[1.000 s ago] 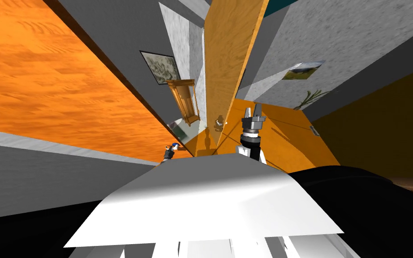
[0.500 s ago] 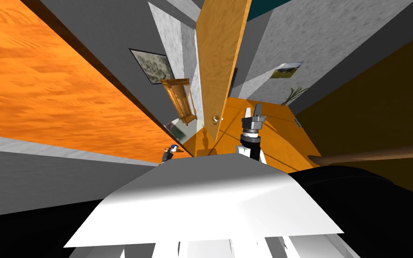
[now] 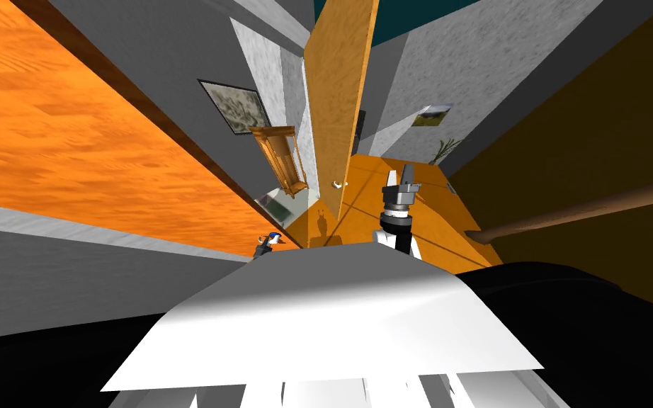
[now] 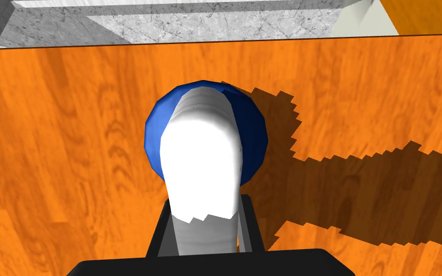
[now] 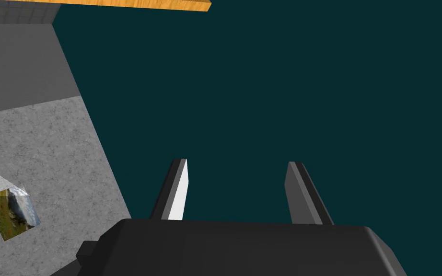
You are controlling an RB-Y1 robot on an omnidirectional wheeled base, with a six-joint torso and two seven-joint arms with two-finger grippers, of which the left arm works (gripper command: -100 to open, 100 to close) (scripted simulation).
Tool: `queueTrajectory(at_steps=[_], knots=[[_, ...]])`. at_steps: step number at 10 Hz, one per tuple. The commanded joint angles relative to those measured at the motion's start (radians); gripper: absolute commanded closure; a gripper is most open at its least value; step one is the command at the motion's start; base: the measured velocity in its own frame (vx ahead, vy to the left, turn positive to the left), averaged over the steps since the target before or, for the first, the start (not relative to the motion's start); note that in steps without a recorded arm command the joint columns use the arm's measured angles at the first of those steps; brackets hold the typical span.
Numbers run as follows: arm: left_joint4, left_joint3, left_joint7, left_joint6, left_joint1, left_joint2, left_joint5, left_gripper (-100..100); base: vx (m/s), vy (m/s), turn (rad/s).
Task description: Pull the door open
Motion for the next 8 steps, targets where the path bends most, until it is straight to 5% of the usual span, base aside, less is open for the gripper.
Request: queueTrajectory(at_steps=[1,8], knots=[[0.003,0.003,-0.007,0.015,-0.016,-0.006,0.002,100,-0.169,0.047,-0.147],[0.019,0.016,-0.04,0.085,-0.093,-0.035,0.012,100,-0.214,0.063,-0.165]])
